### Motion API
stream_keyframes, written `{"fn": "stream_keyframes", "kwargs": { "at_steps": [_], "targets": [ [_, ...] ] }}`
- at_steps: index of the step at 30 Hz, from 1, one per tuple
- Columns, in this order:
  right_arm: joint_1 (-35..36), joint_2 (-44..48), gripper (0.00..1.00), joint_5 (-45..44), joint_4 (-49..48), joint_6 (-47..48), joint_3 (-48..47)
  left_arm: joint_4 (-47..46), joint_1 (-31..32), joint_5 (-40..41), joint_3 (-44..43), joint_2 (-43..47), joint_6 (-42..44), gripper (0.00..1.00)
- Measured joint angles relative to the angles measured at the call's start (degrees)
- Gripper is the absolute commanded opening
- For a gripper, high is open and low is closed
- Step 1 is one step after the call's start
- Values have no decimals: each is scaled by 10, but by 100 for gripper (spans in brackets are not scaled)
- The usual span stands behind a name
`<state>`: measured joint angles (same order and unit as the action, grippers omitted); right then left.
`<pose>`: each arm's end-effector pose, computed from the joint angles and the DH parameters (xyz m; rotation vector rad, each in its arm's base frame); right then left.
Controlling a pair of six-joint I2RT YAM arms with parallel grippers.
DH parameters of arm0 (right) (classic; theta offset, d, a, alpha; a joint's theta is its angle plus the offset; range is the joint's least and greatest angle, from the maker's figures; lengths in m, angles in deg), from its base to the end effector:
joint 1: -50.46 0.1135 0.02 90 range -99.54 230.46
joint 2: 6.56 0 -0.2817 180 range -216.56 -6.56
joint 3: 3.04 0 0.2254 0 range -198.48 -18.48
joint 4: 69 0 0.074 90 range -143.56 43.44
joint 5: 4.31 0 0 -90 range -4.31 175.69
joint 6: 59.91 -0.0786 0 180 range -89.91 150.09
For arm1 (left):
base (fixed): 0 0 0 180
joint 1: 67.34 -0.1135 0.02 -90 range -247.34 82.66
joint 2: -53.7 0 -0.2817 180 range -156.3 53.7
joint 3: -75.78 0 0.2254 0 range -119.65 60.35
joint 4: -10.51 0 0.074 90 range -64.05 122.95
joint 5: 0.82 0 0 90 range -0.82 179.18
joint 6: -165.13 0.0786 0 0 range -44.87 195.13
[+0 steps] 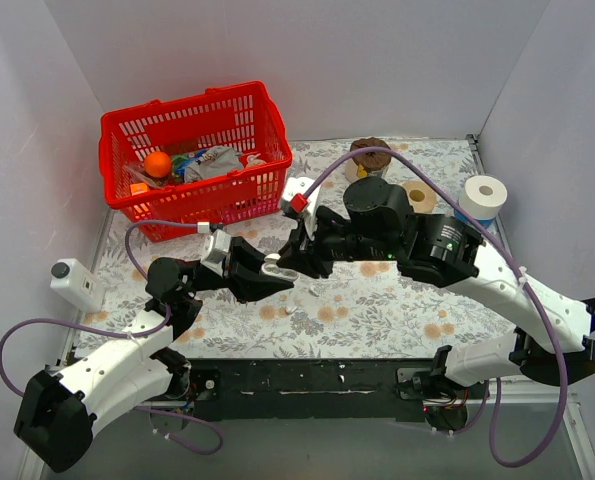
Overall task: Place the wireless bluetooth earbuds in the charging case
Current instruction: Place the earbud in the charging case, then close the charging case.
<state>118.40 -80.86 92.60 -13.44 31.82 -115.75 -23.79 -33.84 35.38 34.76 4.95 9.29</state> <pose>0.0910 0.2498 0.4799 -1.1962 1.5654 0.8928 0.1028 -0.1441 0.3488 0.6316 1.4727 -1.9344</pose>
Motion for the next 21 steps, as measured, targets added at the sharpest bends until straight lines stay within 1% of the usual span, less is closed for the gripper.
{"fn": "stream_keyframes", "kwargs": {
  "at_steps": [3,10,21],
  "targets": [
    [0,-10,33,7,0,0,0,4,0,0,-2,0,0,0],
    [0,-29,33,7,4,-1,-1,31,1,-1,-10,0,2,0],
    [0,-34,33,-13,4,-1,-1,58,5,0,-15,-3,7,0]
  ]
}}
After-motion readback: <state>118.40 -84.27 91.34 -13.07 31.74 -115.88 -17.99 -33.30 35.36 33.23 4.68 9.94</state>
